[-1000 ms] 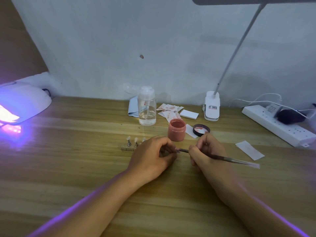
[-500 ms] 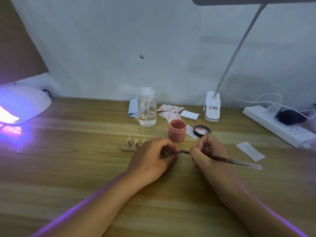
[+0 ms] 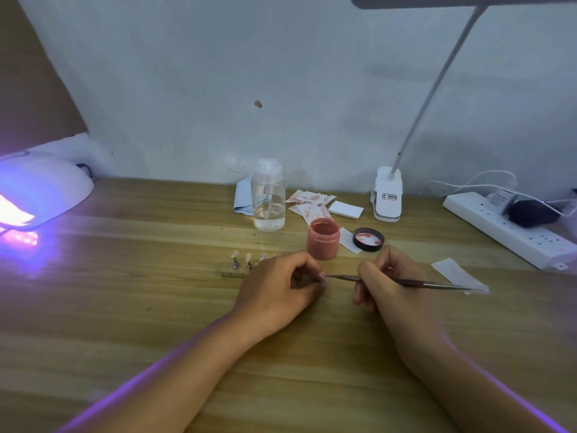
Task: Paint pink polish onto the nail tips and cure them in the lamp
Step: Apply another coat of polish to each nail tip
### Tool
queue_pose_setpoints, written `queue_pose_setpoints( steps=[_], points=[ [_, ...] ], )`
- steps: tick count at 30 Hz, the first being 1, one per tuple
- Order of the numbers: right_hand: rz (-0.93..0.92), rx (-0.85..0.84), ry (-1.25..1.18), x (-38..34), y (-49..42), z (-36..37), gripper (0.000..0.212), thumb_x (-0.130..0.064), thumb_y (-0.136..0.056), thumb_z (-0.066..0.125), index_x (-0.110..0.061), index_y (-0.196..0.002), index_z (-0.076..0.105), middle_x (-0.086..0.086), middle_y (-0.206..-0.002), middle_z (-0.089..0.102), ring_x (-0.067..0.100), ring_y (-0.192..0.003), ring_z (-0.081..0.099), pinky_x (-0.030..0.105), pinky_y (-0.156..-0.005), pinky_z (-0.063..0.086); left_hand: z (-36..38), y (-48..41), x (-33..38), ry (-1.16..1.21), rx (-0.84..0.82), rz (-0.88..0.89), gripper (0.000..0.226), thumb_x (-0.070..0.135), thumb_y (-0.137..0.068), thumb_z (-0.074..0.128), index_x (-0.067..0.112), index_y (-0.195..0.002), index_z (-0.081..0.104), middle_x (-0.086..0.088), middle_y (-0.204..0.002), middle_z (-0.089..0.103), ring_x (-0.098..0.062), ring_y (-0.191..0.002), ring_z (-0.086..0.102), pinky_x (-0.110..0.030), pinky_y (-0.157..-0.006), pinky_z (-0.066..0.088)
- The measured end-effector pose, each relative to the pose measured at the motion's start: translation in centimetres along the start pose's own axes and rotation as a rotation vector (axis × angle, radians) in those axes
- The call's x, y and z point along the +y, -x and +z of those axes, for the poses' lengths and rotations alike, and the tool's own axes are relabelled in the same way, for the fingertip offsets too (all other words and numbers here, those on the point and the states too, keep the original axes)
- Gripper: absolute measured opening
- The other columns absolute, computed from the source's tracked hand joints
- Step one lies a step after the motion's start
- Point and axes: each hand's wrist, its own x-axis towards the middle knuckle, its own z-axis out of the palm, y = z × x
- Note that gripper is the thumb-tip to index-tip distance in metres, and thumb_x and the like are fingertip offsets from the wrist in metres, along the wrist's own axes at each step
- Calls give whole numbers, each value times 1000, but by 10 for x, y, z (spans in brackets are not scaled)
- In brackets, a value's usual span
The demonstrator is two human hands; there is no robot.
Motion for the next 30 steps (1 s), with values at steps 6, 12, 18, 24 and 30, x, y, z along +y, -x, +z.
queue_pose_setpoints(
  steps=[6,12,18,24,30],
  points=[
    [19,-51,23,1,-1,1,17,1,-85,55,11,-84,40,17,-59,66,15,-48,48,20,-43,39,-1,0,1,0,4,1,17,36,-79,75,44,-74,62,32,-78,60,3,-65,54,-20,-58,38],
    [14,-32,21,1,-1,1,15,2,-85,54,10,-83,41,16,-58,65,13,-46,48,19,-42,39,-1,0,0,29,3,0,11,34,-79,76,39,-78,66,25,-80,64,4,-64,54,-21,-59,40],
    [5,-25,14,1,0,0,17,3,-85,54,11,-82,40,16,-57,65,14,-46,47,20,-42,38,-1,-1,0,55,-1,-6,11,32,-79,77,37,-78,68,20,-80,67,2,-65,56,-25,-63,45],
    [5,-39,13,0,0,1,17,2,-86,54,9,-82,39,17,-59,65,14,-46,48,20,-43,39,-1,-1,0,60,-5,-7,13,33,-79,77,39,-75,66,28,-75,63,5,-61,53,-21,-59,37],
    [8,-46,23,1,-1,0,18,0,-86,55,9,-83,40,17,-60,66,15,-47,48,20,-43,39,-1,-2,-1,68,-5,-11,10,33,-79,77,37,-77,68,27,-73,63,5,-58,52,-22,-59,37]
  ],
)
